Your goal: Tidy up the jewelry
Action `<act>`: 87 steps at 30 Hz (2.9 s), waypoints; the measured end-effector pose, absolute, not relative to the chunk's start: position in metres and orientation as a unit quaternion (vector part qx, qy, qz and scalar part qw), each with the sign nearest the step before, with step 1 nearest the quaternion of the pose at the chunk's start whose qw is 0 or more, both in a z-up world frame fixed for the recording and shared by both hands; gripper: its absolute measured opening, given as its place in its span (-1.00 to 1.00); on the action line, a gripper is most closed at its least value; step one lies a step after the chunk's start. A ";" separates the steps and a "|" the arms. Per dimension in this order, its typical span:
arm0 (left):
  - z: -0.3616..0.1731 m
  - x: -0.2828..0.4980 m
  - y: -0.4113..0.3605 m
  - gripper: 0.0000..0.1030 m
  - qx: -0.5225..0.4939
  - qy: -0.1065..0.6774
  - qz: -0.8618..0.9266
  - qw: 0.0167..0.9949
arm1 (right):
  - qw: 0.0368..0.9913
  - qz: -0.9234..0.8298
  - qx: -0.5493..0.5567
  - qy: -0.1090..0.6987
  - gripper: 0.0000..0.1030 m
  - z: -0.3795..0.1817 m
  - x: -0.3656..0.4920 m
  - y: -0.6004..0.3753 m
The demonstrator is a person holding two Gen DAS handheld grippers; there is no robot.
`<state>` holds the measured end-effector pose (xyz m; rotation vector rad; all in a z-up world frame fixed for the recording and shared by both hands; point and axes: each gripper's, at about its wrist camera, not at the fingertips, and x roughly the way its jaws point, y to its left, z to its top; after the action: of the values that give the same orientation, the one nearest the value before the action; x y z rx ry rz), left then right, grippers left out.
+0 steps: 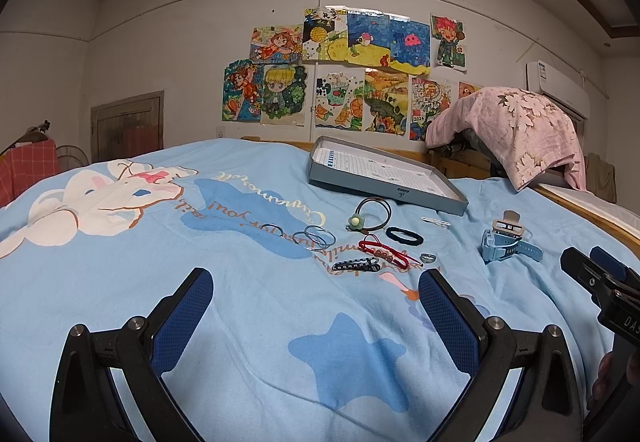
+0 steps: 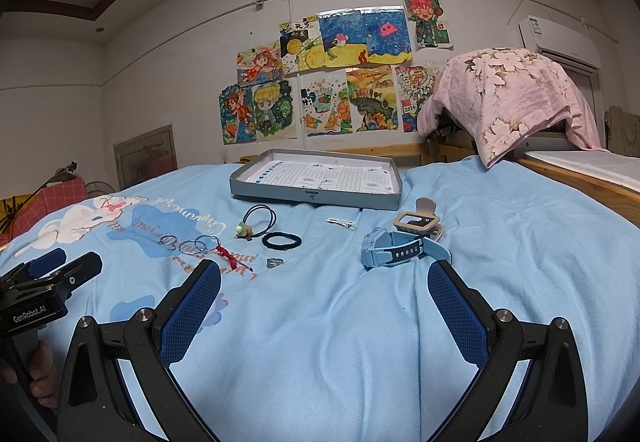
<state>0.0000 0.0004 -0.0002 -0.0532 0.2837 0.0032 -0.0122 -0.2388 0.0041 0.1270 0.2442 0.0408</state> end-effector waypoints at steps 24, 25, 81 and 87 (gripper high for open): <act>0.000 0.000 0.000 1.00 -0.028 0.143 0.001 0.989 | 0.990 0.022 0.064 0.124 0.98 0.000 -0.010 -0.236; 0.000 0.000 0.001 1.00 -0.028 0.143 0.001 0.989 | 0.990 0.022 0.064 0.124 0.98 0.000 -0.010 -0.235; 0.017 0.048 0.001 1.00 -0.044 0.182 -0.049 0.981 | 0.979 0.040 0.104 0.171 0.98 0.010 0.019 -0.255; 0.029 0.079 -0.009 1.00 -0.033 0.169 -0.053 0.984 | 0.982 0.055 0.086 0.160 0.98 0.024 0.051 -0.256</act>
<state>0.0792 -0.0085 0.0291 -0.0673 0.3401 -0.1069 0.0510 -0.2562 0.0237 0.1722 0.3223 0.1111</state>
